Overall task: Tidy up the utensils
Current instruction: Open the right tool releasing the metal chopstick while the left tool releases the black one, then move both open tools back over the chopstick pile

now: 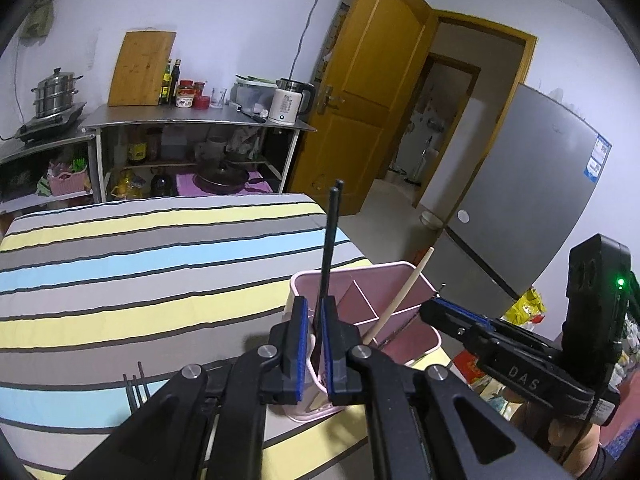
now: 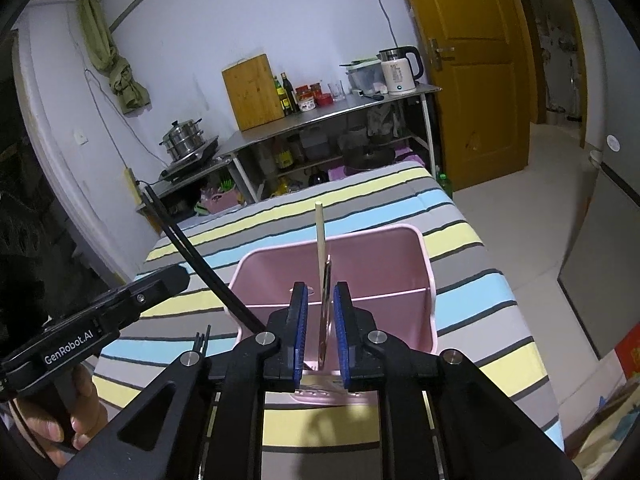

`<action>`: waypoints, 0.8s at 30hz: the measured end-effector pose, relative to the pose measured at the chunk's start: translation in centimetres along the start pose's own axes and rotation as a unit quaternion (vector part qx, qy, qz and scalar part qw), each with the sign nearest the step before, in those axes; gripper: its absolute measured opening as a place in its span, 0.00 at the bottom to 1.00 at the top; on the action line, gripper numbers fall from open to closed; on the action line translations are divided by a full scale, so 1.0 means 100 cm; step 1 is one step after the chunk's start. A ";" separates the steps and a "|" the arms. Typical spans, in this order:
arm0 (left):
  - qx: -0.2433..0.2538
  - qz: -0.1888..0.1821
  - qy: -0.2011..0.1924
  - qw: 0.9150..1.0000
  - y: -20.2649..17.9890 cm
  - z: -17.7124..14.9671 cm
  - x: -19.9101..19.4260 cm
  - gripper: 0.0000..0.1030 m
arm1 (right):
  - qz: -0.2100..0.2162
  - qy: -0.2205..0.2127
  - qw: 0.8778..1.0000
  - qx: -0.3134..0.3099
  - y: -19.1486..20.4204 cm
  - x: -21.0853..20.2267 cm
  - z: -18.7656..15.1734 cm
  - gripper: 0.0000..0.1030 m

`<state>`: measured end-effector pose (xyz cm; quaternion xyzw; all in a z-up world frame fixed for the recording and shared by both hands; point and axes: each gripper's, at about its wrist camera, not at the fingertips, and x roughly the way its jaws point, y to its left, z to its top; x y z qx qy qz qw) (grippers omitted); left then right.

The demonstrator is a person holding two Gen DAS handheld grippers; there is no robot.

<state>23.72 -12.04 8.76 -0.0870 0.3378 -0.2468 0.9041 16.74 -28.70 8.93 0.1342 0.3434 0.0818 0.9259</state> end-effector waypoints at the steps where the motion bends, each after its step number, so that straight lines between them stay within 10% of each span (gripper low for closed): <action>1: -0.001 0.000 -0.005 1.000 0.002 -0.001 -0.005 0.06 | -0.001 -0.003 1.000 0.000 0.000 -0.003 0.000 0.13; 9: -0.001 0.011 -0.052 0.999 0.014 -0.014 -0.048 0.06 | -0.001 -0.028 0.999 -0.019 0.010 -0.030 -0.007 0.13; 24: -0.060 0.063 -0.014 0.996 0.079 -0.088 -0.094 0.06 | 0.031 -0.011 0.998 -0.056 0.044 -0.045 -0.054 0.13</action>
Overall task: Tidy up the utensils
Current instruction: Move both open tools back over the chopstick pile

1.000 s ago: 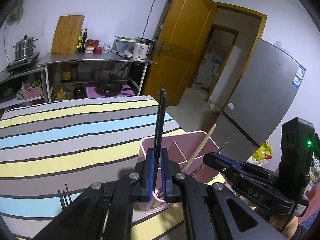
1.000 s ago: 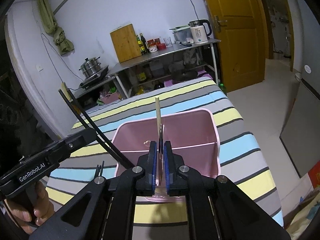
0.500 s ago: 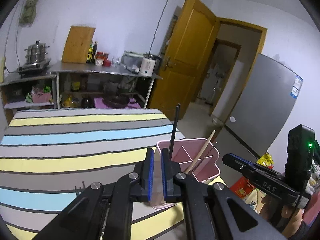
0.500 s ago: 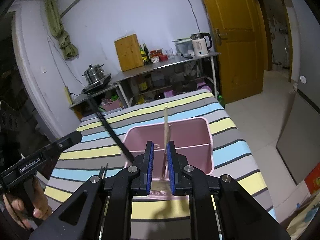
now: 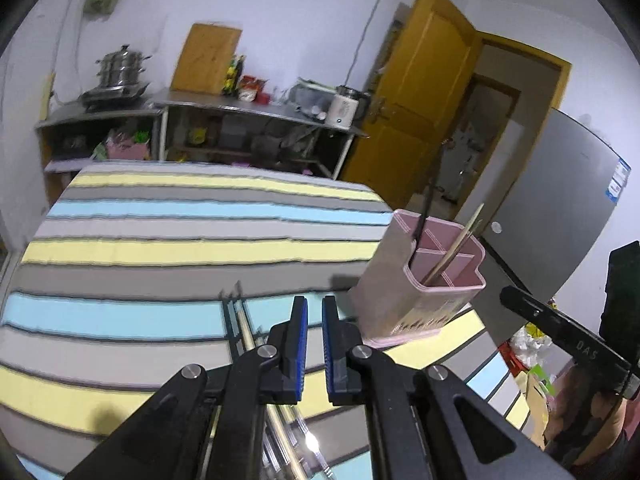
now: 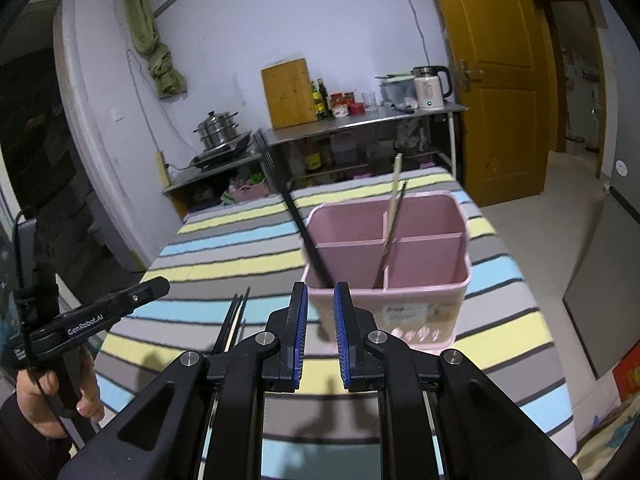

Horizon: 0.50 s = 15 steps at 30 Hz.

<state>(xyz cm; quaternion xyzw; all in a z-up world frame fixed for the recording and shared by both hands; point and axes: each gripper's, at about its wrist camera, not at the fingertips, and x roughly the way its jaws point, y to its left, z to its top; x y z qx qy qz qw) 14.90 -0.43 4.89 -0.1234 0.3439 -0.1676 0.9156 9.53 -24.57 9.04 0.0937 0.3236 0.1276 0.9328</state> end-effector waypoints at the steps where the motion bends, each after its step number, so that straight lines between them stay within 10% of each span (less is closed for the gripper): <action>1: -0.002 0.000 0.001 1.000 0.003 -0.004 -0.002 0.06 | 0.004 0.005 1.000 0.002 0.002 0.002 -0.003 0.13; 15: -0.025 0.033 0.059 0.997 0.041 -0.046 0.021 0.10 | 0.050 0.076 0.996 -0.011 0.036 0.041 -0.041 0.13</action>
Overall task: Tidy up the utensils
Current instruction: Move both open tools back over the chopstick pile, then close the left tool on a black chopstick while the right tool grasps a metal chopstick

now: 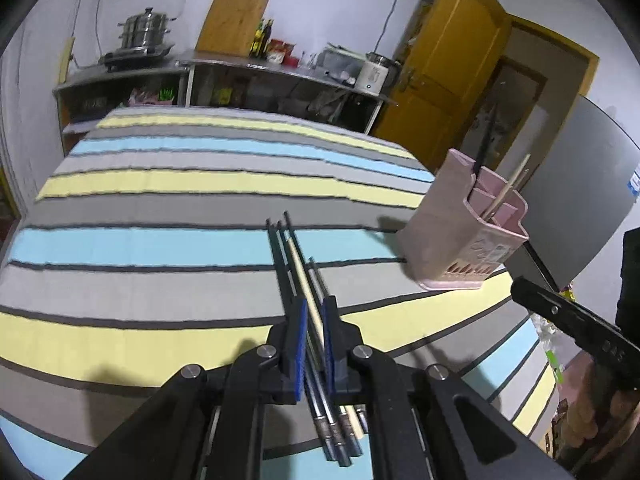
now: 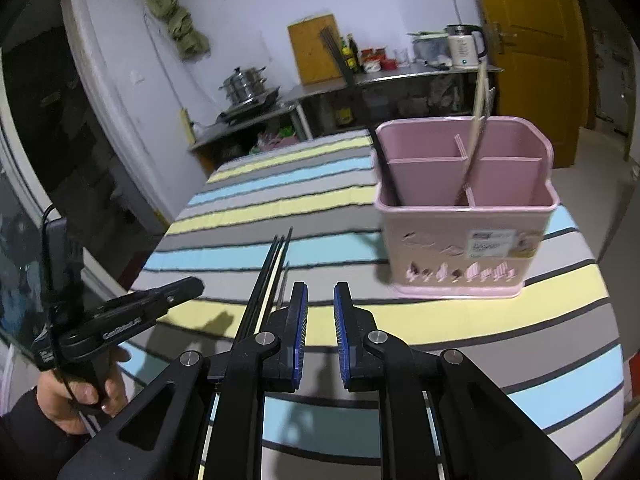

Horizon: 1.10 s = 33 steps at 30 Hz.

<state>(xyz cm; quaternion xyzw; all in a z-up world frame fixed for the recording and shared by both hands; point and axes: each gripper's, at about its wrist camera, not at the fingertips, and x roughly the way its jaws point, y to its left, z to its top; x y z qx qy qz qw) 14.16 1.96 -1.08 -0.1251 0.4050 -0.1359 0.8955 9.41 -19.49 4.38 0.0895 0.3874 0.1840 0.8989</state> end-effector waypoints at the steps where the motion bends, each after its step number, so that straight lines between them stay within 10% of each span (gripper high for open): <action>1: -0.004 0.000 0.003 1.000 0.004 -0.001 0.005 0.15 | 0.002 0.005 1.000 -0.001 0.001 0.004 -0.001 0.13; 5: -0.009 0.011 0.012 1.000 0.009 -0.003 0.020 0.29 | 0.004 0.018 1.000 -0.007 0.004 0.015 -0.005 0.13; 33: 0.041 0.118 0.036 0.992 0.010 -0.009 0.069 0.45 | 0.008 0.053 0.998 -0.016 0.012 0.050 -0.011 0.13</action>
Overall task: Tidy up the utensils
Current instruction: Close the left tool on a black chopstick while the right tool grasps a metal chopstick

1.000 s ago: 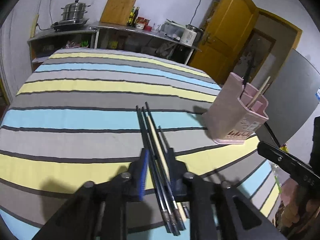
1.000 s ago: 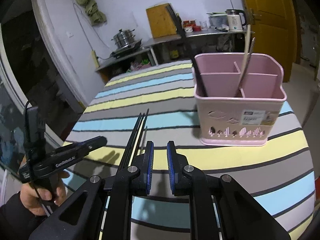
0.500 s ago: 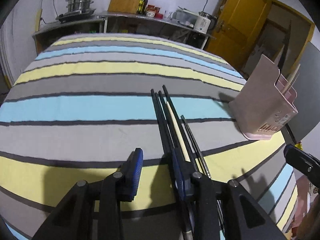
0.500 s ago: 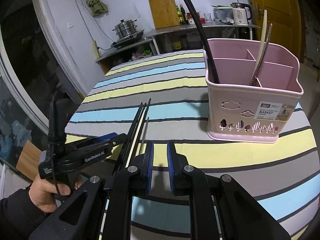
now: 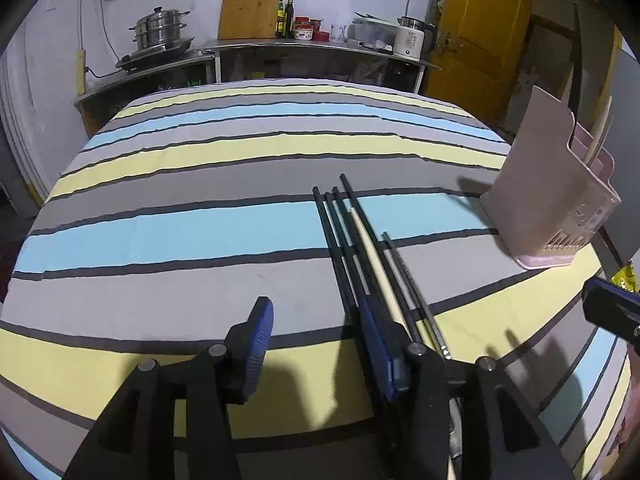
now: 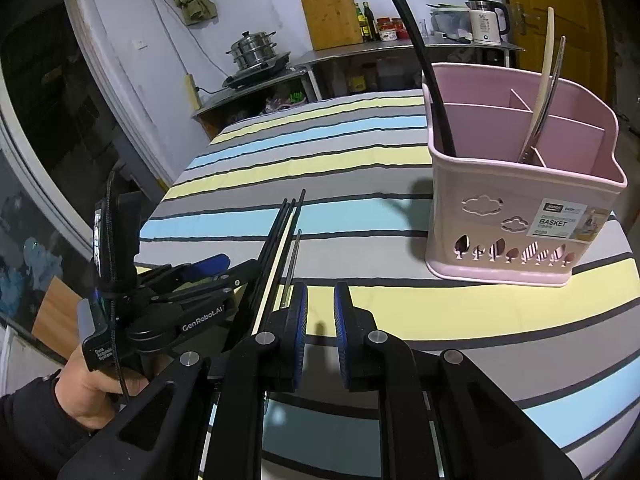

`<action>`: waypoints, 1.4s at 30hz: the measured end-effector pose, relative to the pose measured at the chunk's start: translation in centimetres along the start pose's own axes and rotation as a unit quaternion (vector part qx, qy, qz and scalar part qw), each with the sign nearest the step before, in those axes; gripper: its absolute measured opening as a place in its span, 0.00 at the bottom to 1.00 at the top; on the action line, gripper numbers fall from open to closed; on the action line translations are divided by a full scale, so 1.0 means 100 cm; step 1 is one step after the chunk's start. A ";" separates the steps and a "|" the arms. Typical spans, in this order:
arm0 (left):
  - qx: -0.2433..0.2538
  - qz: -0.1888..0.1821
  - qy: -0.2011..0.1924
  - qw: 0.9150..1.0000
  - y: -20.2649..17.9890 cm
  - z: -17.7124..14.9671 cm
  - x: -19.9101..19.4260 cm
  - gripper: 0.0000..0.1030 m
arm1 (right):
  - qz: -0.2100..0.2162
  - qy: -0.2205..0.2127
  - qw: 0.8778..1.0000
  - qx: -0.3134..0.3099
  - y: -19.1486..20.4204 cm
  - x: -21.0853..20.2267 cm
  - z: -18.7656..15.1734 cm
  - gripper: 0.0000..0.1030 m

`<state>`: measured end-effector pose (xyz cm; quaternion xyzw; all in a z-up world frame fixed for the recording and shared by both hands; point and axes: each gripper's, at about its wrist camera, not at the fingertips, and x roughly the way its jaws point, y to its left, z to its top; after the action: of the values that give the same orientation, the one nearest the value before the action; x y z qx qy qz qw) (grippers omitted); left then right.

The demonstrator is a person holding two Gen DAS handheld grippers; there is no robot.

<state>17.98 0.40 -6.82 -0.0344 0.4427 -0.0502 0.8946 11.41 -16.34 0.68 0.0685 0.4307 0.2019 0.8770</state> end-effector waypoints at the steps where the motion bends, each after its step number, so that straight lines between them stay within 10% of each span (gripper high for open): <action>1: 0.007 0.003 0.000 1.000 0.000 -0.002 -0.001 0.45 | 0.000 0.000 1.000 -0.001 0.000 0.000 0.000 0.13; 16: -0.010 0.027 0.002 1.000 0.027 -0.011 -0.010 0.25 | 0.011 0.021 1.000 -0.013 0.010 0.033 0.006 0.13; 28: -0.085 -0.039 0.012 0.996 0.061 0.000 -0.007 0.25 | 0.011 0.065 0.998 -0.025 0.024 0.098 0.018 0.13; 42: -0.041 0.004 0.014 0.999 0.044 0.016 0.009 0.23 | -0.045 0.072 0.994 -0.063 0.037 0.121 0.024 0.08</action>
<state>20.10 4.72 -7.01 -0.0685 0.4565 -0.0289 0.8866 18.83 -7.82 -5.49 -0.0211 0.4822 0.1934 0.8542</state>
